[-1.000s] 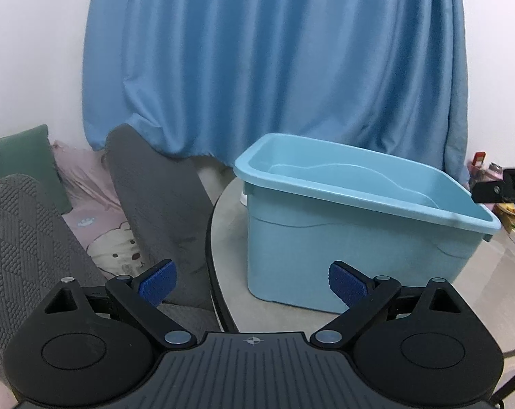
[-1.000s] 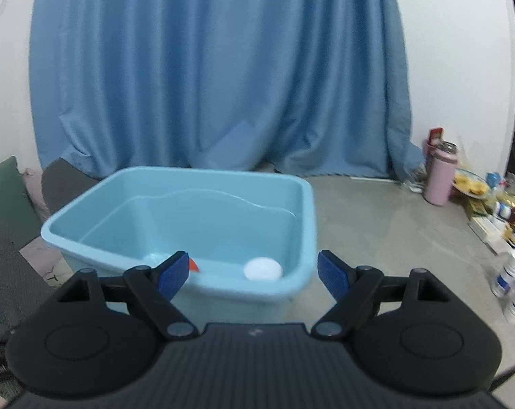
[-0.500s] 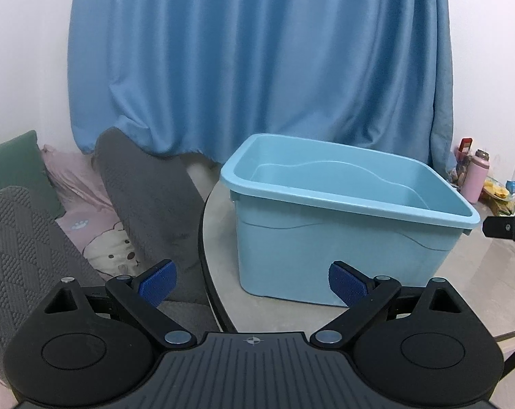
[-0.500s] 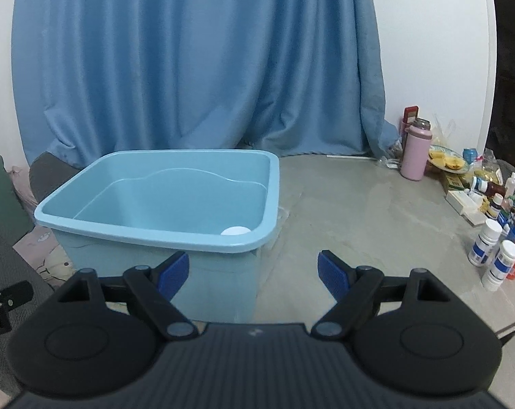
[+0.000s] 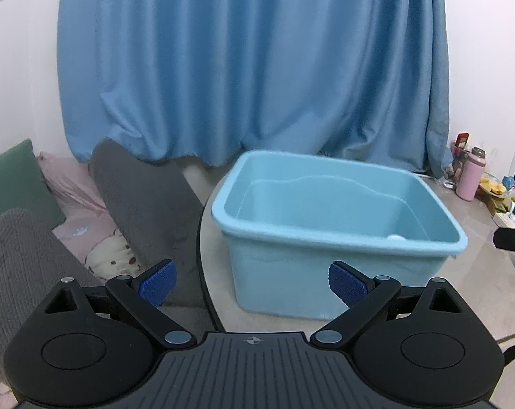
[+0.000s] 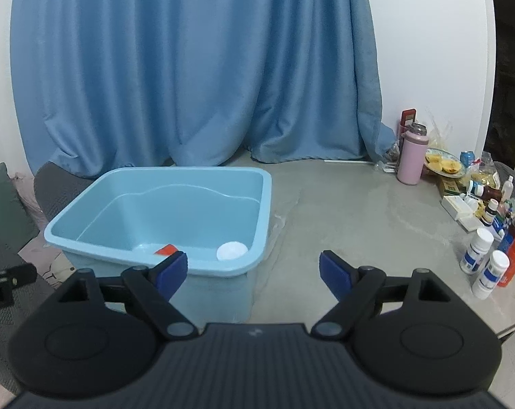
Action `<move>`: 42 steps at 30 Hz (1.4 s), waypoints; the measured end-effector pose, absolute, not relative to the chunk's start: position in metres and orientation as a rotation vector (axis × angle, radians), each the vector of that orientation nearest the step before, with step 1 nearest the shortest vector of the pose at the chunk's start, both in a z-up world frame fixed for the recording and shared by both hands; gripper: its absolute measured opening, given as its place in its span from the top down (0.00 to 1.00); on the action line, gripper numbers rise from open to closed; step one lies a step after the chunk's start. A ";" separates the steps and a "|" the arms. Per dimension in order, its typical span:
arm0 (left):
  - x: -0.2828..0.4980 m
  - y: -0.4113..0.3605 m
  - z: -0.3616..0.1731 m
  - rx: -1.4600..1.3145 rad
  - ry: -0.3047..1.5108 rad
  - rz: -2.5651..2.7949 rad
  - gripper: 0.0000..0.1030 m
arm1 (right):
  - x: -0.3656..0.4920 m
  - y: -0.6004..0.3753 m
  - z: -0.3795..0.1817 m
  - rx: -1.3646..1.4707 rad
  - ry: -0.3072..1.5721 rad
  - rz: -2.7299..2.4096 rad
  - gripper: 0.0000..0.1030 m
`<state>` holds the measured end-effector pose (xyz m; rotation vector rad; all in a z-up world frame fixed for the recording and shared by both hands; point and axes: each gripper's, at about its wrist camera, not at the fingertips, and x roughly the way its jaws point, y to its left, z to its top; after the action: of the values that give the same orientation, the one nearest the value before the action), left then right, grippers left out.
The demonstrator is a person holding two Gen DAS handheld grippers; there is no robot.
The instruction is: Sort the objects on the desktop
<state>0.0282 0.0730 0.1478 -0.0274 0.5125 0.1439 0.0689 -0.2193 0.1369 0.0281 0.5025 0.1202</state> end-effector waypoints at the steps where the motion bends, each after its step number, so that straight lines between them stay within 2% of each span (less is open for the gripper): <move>1: 0.032 0.073 0.152 -0.024 0.511 0.146 0.05 | 0.072 -0.220 0.140 0.031 0.505 0.124 0.16; 19: 0.122 0.084 0.211 -0.001 0.495 0.150 0.05 | 0.140 -0.199 0.181 0.034 0.473 0.213 0.15; 42: 0.220 0.097 0.248 -0.024 0.539 0.193 0.05 | 0.229 -0.177 0.209 0.000 0.502 0.300 0.15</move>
<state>0.2202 0.0966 0.2484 -0.0241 0.5387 0.1931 0.2291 -0.1770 0.2089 0.0000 0.5016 0.3004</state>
